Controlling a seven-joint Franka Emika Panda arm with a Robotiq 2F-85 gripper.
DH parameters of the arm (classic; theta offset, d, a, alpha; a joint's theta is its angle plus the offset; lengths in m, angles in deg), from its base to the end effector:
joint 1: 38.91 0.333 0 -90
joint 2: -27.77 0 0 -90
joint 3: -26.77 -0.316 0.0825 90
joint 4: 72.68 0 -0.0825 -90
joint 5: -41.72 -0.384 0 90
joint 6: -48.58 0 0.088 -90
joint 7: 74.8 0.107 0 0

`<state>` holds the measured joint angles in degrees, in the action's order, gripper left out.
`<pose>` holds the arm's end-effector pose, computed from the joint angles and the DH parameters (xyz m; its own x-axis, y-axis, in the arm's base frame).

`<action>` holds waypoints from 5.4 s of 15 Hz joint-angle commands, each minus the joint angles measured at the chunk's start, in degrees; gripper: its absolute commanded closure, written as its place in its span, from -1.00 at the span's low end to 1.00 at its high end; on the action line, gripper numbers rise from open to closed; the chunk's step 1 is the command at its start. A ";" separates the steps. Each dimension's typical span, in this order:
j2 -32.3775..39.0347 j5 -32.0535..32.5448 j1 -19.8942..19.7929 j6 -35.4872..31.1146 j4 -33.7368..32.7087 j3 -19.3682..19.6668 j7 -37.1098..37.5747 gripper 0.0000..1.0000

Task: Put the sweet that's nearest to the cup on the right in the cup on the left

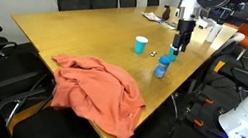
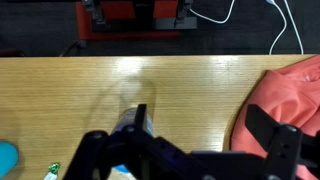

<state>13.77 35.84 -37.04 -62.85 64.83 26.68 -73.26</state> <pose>0.4327 0.0217 0.3936 0.9765 -0.0309 -0.2131 -0.0488 -0.9957 -0.0793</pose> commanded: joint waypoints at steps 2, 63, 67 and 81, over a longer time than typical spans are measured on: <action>0.01 -0.05 -0.31 0.08 -0.06 -0.29 -0.07 -1.00; 47.46 16.60 4.76 -48.42 -17.70 24.26 57.70 0.88; 41.20 18.10 7.63 -48.90 -14.36 26.73 57.98 0.88; 36.17 12.53 2.65 -47.26 -26.38 18.88 56.93 0.88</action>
<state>47.41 50.28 -32.58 -110.80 43.02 47.94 -16.74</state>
